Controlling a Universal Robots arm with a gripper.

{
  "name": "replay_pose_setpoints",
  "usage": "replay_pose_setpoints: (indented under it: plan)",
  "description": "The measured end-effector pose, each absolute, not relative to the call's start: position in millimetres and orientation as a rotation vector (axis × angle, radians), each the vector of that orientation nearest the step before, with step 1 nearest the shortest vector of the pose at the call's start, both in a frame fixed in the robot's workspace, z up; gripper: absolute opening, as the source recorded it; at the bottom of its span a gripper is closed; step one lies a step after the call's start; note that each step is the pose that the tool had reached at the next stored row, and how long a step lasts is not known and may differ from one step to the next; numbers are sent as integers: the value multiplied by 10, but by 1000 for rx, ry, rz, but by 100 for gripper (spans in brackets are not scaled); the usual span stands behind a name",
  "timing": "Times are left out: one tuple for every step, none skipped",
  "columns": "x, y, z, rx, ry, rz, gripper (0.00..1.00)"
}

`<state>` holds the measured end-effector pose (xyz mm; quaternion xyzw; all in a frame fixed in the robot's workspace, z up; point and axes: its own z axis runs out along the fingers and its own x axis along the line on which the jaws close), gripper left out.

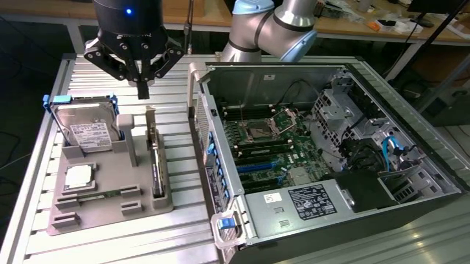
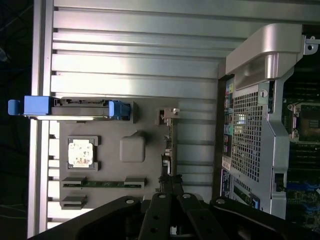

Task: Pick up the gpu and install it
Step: 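Pick up the gpu and move the gpu toward the slot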

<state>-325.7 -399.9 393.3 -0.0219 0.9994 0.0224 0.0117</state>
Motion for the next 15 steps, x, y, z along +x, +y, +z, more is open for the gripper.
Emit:
replay_pose_setpoints:
  plan:
    - [-3257,-3999,3933,-68,3117,70,11]
    - [-3258,-4000,3933,-68,3117,70,11]
    - [-3257,-3999,3933,-68,3117,70,17]
    - [-3258,-4000,3933,-68,3117,70,24]
    - [-3258,-4000,3932,-68,3116,70,29]
    - [-3258,-4002,3933,-68,3117,70,29]
    - [-3258,-4007,3933,-68,3117,70,29]
    - [-3258,-4010,3933,-69,3117,70,36]
    - [-3258,-4010,3933,-68,3117,70,42]
    - [-3258,-4010,3932,-68,3117,70,42]
    - [-3257,-4010,3926,-68,3117,70,48]
    - [-3258,-4011,3909,-68,3118,70,48]
    - [-3258,-4011,3891,-68,3118,70,48]
    - [-3258,-4011,3873,-68,3118,70,48]
    - [-3257,-4015,3855,-69,3119,70,48]
